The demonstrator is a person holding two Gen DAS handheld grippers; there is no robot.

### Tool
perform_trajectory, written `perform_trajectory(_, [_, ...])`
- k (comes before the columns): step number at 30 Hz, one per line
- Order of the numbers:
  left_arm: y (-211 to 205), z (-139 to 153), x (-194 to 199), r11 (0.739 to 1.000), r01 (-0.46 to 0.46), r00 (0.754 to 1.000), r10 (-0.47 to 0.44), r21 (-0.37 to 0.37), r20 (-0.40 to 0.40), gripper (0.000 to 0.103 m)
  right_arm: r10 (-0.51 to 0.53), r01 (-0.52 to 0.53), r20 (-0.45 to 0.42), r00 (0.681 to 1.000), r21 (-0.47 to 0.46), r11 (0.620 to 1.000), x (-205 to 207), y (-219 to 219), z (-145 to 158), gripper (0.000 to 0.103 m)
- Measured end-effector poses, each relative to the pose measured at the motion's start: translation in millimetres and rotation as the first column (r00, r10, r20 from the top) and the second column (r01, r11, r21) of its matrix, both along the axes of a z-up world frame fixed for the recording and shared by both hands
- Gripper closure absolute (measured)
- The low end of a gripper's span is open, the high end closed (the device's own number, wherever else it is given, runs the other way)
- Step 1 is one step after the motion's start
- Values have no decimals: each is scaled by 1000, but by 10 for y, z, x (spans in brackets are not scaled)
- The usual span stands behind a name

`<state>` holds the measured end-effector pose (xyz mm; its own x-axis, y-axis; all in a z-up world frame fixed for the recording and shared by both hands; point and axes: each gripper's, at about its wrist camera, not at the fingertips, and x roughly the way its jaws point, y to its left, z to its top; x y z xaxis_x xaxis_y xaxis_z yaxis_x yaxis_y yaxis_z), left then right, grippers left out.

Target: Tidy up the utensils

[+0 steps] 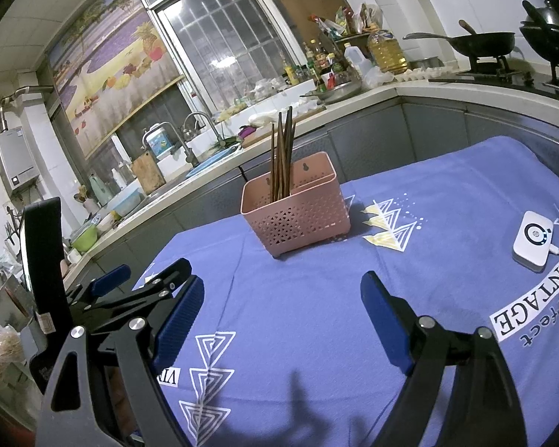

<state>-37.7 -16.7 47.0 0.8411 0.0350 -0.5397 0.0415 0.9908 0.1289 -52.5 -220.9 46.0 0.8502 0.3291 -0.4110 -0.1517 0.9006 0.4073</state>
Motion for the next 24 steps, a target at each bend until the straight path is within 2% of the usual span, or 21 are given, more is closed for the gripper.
perform_trajectory(24, [-59,-86,-11,999,20,1000,-19,27,-21,6,-3,3,-10,1000,5,1000,-38,25,-6,18])
